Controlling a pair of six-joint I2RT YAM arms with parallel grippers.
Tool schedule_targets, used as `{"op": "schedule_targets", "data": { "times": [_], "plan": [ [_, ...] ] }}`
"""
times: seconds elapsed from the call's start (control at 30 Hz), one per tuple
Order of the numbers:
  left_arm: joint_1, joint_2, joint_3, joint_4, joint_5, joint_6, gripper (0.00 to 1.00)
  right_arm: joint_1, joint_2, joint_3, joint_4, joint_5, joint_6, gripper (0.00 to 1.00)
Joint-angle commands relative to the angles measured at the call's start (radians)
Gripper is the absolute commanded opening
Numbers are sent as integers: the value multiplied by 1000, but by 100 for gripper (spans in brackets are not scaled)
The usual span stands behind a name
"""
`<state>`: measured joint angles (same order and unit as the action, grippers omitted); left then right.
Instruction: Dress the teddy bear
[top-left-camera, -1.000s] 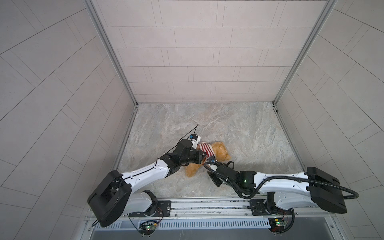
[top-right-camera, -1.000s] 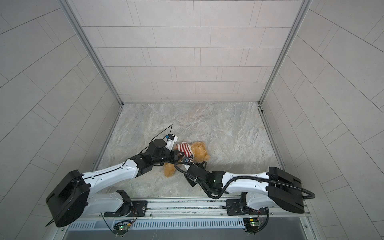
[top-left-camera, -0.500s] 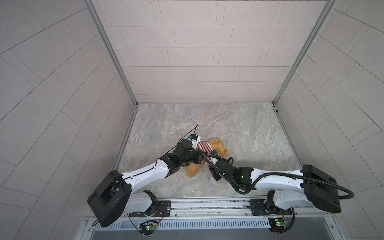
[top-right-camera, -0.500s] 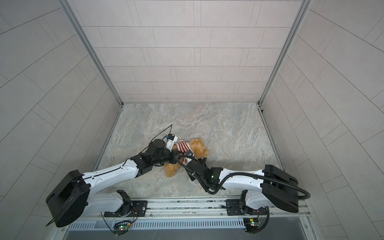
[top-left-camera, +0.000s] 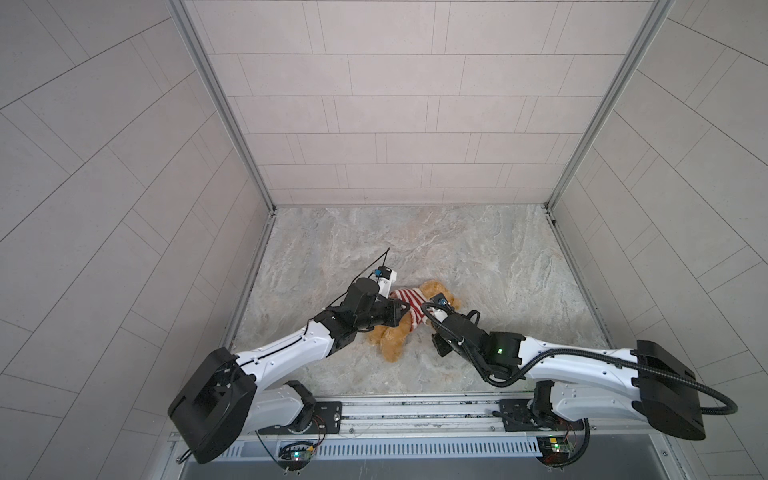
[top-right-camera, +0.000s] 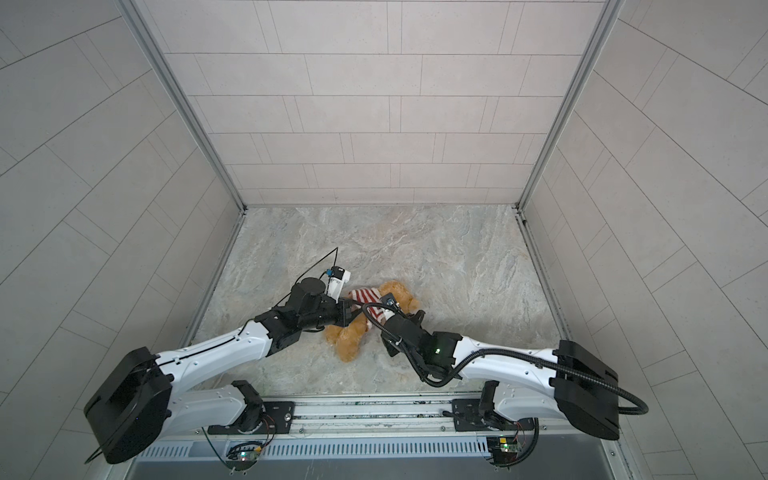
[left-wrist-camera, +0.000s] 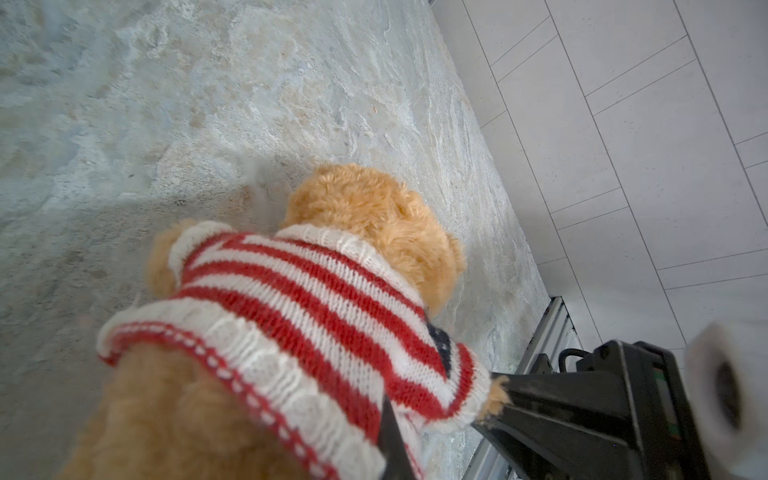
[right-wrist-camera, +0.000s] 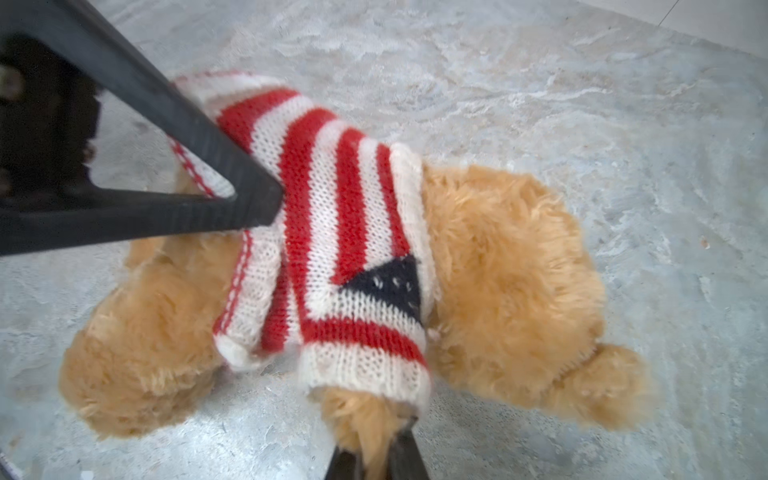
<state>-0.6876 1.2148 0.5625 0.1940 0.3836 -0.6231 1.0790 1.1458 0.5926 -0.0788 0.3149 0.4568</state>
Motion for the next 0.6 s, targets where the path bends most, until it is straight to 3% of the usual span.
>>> {"op": "schedule_targets", "data": {
  "times": [0.0, 0.03, 0.17, 0.27, 0.4, 0.57],
  "plan": [
    [11, -20, 5, -46, -14, 39, 0, -1, -72, 60, -71, -10, -28, 0],
    [11, -27, 5, -53, -20, 42, 2, -1, -86, 69, -76, -33, -35, 0],
    [-16, -117, 3, -81, -44, 61, 37, -1, -104, 116, -97, -99, -28, 0],
    [-65, -188, 24, -187, -66, 100, 52, -1, -109, 146, -125, -97, -9, 0],
    [-121, -262, -1, -228, -76, 74, 55, -1, -122, 156, -133, -85, 6, 0],
    [-149, -267, -11, -193, -87, 40, 41, 0, -111, 162, -105, -116, 16, 0]
  ]
}}
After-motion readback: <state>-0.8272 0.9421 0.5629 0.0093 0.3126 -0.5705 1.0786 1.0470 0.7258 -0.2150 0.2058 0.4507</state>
